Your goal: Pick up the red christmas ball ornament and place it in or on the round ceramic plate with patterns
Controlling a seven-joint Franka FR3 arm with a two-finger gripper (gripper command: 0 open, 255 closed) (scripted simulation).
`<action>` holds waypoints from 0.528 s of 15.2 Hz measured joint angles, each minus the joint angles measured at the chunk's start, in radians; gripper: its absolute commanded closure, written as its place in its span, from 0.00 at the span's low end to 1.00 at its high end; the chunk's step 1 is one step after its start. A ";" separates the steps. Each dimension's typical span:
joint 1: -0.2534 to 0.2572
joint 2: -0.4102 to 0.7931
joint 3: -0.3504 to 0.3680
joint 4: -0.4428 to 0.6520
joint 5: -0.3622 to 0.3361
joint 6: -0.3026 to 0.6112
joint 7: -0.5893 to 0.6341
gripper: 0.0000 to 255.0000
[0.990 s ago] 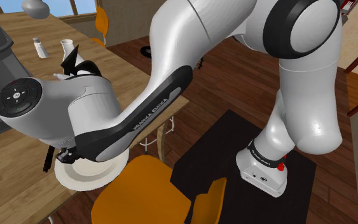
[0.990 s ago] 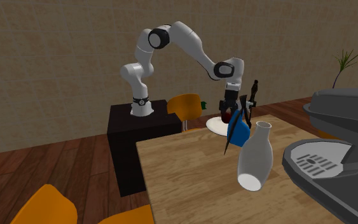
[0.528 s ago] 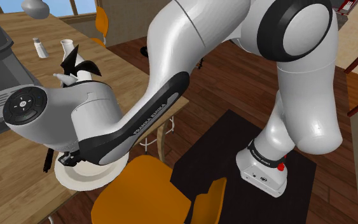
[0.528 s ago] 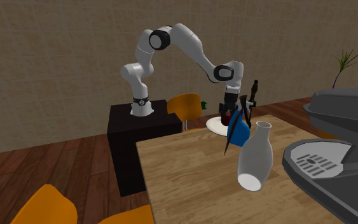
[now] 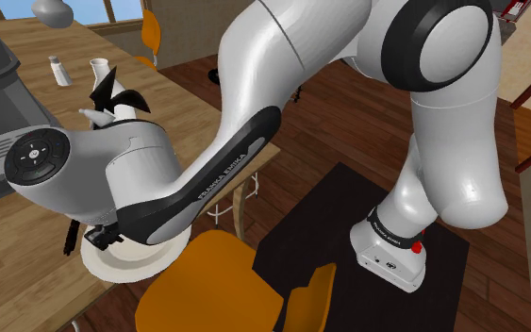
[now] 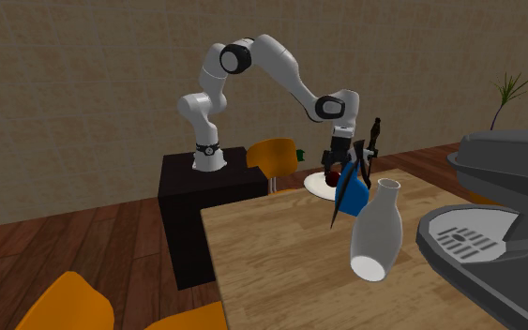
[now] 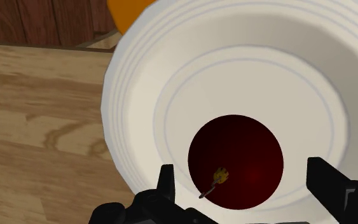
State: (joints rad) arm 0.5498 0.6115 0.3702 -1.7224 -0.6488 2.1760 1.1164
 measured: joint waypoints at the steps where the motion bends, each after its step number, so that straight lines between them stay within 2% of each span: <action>1: 0.000 0.000 0.000 0.000 0.000 0.000 0.000 0.00; 8: 0.005 -0.067 0.031 0.017 0.045 -0.080 -0.024 0.00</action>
State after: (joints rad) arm 0.5543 0.5449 0.4014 -1.7055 -0.6040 2.0957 1.0922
